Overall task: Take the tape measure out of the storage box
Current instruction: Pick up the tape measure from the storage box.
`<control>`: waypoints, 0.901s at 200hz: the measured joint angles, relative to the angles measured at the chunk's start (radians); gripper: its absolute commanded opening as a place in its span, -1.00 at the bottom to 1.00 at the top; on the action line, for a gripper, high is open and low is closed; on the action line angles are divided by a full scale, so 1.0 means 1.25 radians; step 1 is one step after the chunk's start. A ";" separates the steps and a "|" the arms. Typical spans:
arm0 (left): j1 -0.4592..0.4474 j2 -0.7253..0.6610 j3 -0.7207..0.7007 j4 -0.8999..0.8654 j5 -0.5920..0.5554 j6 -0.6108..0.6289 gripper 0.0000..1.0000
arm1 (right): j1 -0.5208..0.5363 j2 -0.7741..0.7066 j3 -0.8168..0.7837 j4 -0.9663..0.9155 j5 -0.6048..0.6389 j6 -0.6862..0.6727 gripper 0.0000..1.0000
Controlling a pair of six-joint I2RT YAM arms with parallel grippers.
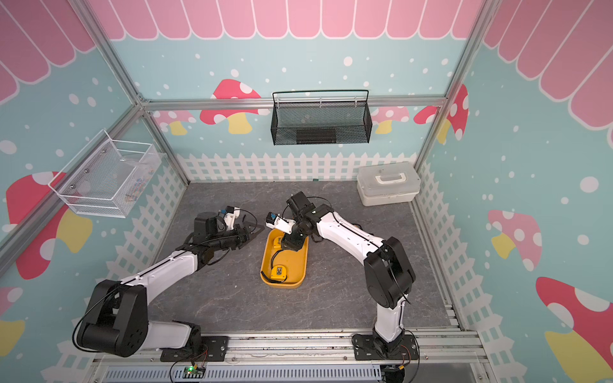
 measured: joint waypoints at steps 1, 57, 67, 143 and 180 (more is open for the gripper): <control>0.000 0.002 0.000 0.002 0.001 -0.002 0.58 | 0.000 -0.001 0.000 0.001 -0.001 0.001 0.15; -0.067 0.070 -0.001 0.130 0.047 -0.092 0.50 | 0.000 -0.010 0.000 0.016 -0.020 0.004 0.15; -0.074 0.084 -0.001 0.156 0.050 -0.107 0.46 | 0.000 -0.010 0.000 0.016 -0.021 0.005 0.14; -0.116 0.161 -0.001 0.325 0.066 -0.214 0.38 | -0.002 -0.010 -0.003 0.019 -0.023 0.008 0.05; -0.128 0.179 0.006 0.363 0.076 -0.235 0.29 | -0.004 -0.010 -0.007 0.020 -0.027 0.009 0.04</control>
